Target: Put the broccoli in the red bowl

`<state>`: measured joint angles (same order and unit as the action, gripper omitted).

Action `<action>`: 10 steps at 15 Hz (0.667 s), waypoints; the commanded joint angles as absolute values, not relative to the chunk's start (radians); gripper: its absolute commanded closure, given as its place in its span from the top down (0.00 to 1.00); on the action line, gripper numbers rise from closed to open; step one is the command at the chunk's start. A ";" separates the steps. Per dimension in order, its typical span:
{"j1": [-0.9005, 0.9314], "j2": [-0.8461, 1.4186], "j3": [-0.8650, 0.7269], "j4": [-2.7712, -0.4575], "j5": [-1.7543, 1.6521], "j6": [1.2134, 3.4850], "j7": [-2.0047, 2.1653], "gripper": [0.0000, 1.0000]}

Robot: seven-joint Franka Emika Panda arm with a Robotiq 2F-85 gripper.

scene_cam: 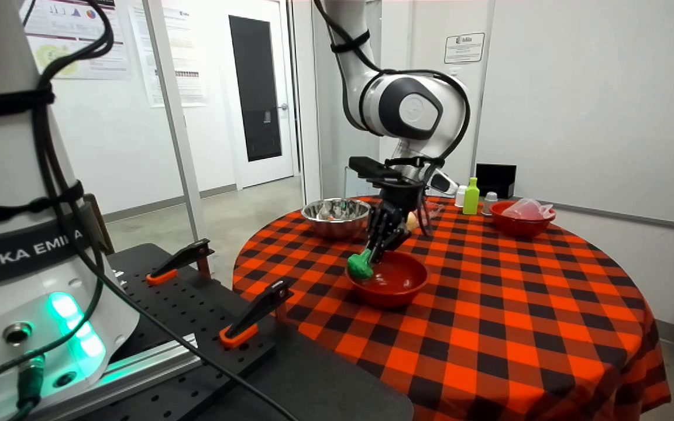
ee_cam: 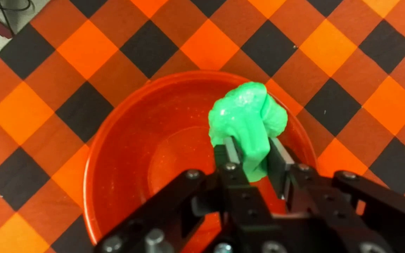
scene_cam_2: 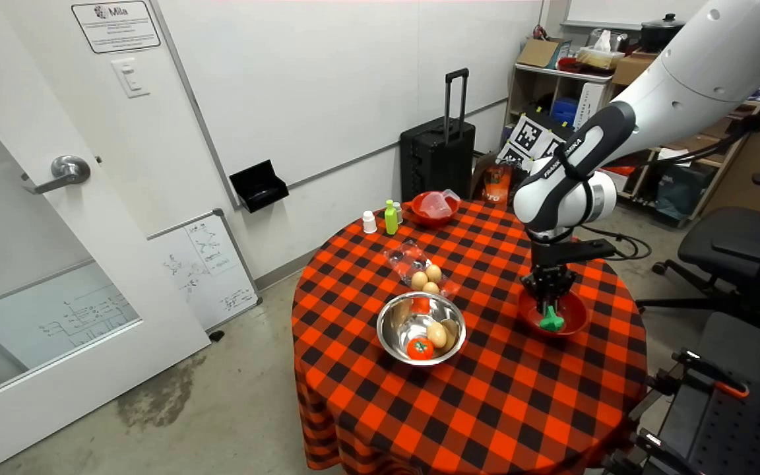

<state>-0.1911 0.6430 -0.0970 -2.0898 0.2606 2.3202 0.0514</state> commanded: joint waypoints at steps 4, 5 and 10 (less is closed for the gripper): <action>-0.221 0.658 -0.082 -2.082 0.318 2.348 0.065 0.51; -0.221 0.656 -0.083 -2.084 0.320 2.348 0.066 0.55; -0.225 0.623 -0.083 -2.107 0.334 2.352 0.061 0.93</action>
